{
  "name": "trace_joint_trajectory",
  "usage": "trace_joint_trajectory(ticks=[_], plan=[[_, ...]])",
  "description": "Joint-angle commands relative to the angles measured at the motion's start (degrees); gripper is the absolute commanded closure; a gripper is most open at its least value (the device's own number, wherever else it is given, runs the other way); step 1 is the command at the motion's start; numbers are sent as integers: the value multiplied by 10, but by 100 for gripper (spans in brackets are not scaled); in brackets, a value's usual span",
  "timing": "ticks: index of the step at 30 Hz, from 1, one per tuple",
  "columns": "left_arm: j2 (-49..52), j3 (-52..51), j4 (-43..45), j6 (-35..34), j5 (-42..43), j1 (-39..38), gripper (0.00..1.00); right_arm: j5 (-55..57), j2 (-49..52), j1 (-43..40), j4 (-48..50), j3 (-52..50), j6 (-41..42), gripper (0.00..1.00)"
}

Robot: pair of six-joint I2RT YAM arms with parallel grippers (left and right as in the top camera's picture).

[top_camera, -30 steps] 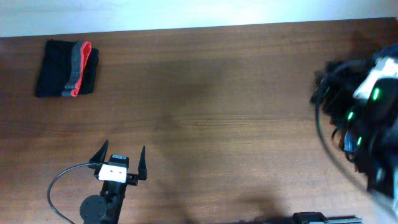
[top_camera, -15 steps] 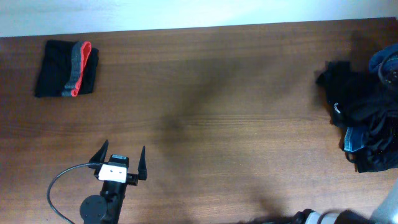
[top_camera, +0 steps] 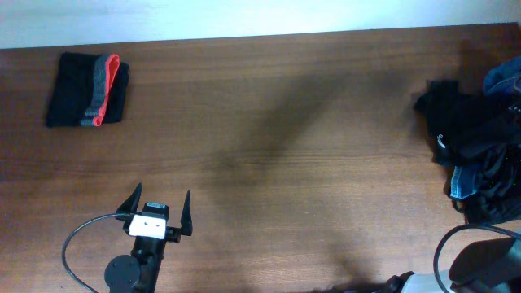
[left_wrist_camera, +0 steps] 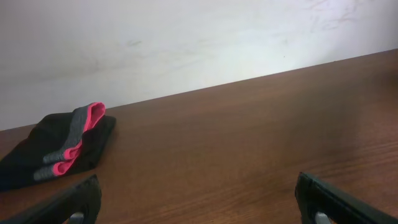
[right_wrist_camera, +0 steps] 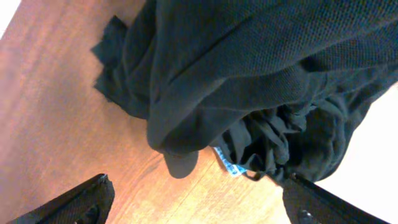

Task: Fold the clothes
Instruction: 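Reach the right gripper into the black clothing pile at right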

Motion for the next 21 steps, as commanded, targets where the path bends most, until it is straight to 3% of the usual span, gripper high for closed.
trace_joint_trajectory(ticks=[1,14,21], plan=[[-5,-3,0,9,6,3,1,-26,-26,-12,2,20,-1,5],[-5,-3,0,9,6,3,1,-84,10,-12,18,-35,-3,17],[-5,-3,0,9,6,3,1,-71,12,0,57,-82,-3,38]])
